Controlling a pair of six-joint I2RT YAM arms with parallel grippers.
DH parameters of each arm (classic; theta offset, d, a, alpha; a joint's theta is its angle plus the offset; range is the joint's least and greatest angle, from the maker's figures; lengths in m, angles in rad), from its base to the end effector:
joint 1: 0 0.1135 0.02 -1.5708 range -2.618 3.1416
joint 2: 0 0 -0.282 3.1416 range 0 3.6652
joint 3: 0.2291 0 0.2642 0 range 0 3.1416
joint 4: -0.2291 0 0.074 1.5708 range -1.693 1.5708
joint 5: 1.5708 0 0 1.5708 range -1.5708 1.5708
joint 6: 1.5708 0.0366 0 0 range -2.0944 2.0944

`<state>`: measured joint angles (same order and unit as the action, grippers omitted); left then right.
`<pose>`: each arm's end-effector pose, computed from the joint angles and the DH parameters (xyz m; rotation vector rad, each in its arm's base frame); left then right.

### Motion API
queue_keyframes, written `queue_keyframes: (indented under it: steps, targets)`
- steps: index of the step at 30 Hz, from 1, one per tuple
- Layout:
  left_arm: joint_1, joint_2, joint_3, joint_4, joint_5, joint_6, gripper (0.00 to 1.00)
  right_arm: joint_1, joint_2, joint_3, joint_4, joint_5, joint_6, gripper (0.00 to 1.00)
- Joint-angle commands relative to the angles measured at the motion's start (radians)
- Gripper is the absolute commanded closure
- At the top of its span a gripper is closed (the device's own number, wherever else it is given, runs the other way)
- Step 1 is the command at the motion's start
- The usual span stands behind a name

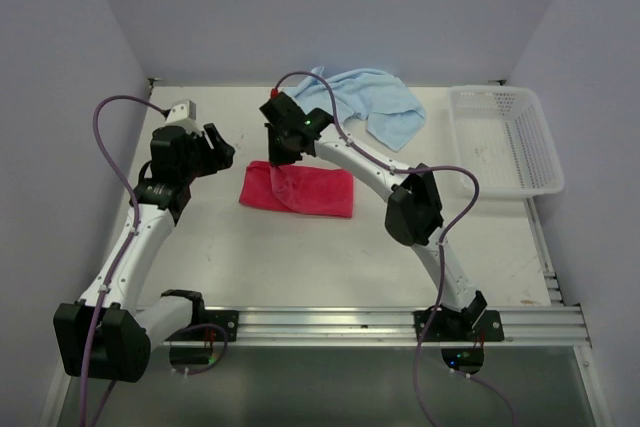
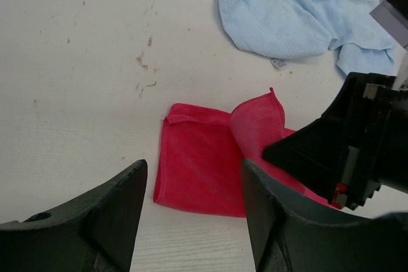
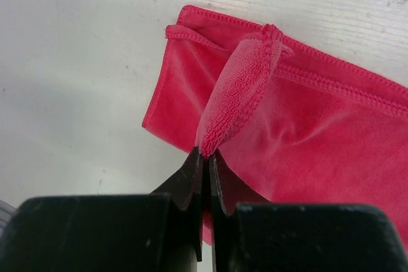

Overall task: Roll the towels
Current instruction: Fold the towel

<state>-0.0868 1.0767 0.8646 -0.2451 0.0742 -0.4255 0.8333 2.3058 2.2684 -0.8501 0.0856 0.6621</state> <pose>0.2484 -0.0243 0.3175 -0.2987 2.0278 -0.3968 0.3642 0.3963 0.2874 -0.1781 2.5271 0.5329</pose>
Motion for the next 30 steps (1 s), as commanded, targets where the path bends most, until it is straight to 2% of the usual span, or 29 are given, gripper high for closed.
queue_keyframes:
  steps: [1,5,10,13,21,24,30]
  targets:
    - [-0.008,-0.024,-0.009,0.058,0.009,0.010,0.36,0.006,0.033,-0.007,0.088,-0.037,0.037,0.96]
    - [-0.011,-0.026,-0.009,0.058,0.007,0.010,0.36,0.006,0.073,-0.017,0.164,-0.070,0.080,0.91]
    - [-0.011,-0.031,-0.009,0.058,0.004,0.010,0.36,0.006,0.095,-0.035,0.307,-0.193,0.109,0.57]
    - [-0.011,-0.037,-0.007,0.052,-0.005,0.011,0.36,0.006,0.095,-0.043,0.365,-0.234,0.134,0.48]
    - [-0.011,-0.043,-0.007,0.050,-0.024,0.016,0.35,-0.016,0.028,-0.069,0.365,-0.236,0.133,0.47]
    - [-0.011,-0.037,-0.007,0.050,-0.022,0.016,0.35,-0.043,-0.058,-0.173,0.356,-0.212,0.110,0.48]
    - [-0.013,0.015,-0.009,0.066,0.019,0.017,0.35,-0.147,-0.298,-0.553,0.384,-0.196,0.019,0.52]
